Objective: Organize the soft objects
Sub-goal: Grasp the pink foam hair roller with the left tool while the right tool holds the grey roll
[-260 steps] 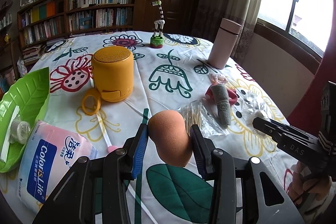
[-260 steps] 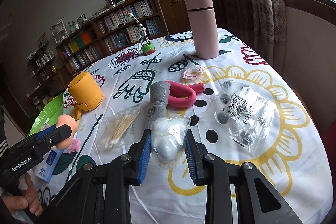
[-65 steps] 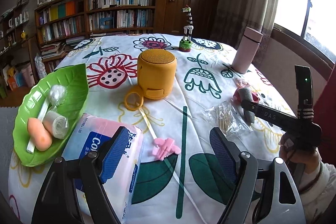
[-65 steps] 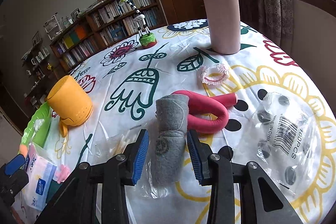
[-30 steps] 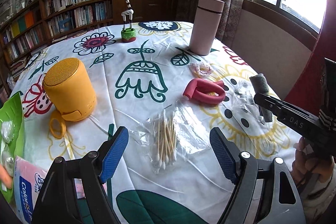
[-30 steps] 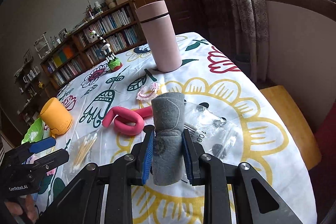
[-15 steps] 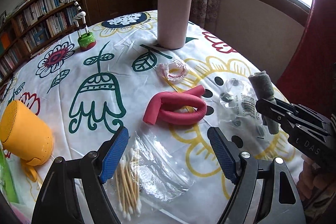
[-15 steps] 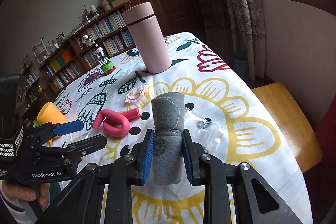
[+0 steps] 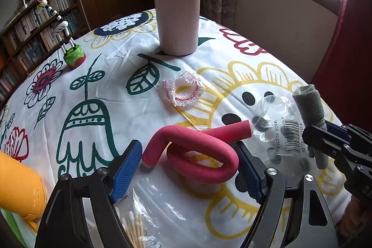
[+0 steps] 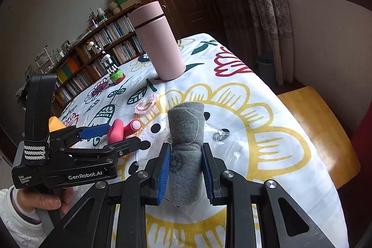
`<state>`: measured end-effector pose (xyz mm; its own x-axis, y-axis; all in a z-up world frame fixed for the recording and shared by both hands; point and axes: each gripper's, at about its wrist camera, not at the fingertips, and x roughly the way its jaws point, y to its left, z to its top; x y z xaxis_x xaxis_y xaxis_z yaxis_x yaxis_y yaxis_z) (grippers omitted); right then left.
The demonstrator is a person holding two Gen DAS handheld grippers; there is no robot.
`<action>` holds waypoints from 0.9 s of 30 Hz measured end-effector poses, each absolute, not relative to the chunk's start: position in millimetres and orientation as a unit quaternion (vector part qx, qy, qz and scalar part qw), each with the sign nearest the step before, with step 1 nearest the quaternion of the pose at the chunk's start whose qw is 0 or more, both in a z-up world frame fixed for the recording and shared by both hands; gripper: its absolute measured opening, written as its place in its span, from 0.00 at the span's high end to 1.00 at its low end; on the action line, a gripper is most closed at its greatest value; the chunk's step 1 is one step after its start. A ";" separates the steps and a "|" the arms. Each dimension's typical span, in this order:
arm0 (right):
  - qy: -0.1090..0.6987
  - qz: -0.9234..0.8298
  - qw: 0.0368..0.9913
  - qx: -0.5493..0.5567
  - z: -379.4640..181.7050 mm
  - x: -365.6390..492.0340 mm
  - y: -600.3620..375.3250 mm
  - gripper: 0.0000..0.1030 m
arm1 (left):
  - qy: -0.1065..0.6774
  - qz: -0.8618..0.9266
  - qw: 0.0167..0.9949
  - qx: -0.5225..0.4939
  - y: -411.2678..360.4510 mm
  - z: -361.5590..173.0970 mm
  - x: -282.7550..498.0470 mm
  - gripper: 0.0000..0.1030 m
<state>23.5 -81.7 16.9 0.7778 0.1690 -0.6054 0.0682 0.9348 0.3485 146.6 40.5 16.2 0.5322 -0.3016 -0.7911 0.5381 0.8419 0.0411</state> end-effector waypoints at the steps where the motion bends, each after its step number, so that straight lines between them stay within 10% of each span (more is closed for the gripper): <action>1: 0.332 0.027 0.926 0.179 16.9 23.5 -81.7 0.73 | 0.417 -0.242 0.864 0.143 40.0 15.2 147.1 0.22; 6: 0.333 0.026 0.925 0.179 16.4 23.6 -81.8 0.73 | 0.407 -0.244 0.869 0.141 40.3 11.9 150.0 0.24; 12: 0.331 0.024 0.926 0.178 16.4 24.0 -81.4 0.73 | 0.409 -0.240 0.875 0.100 52.9 12.1 155.0 0.65; 27: 0.328 0.026 0.928 0.174 17.9 21.3 -79.7 0.73 | 0.421 -0.235 0.873 0.071 65.8 19.6 137.4 0.68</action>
<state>21.3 -79.7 17.9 0.7837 0.1635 -0.5992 0.0653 0.9377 0.3412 137.4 65.8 19.6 0.5358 -0.3499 -0.7684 0.4694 0.8799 -0.0734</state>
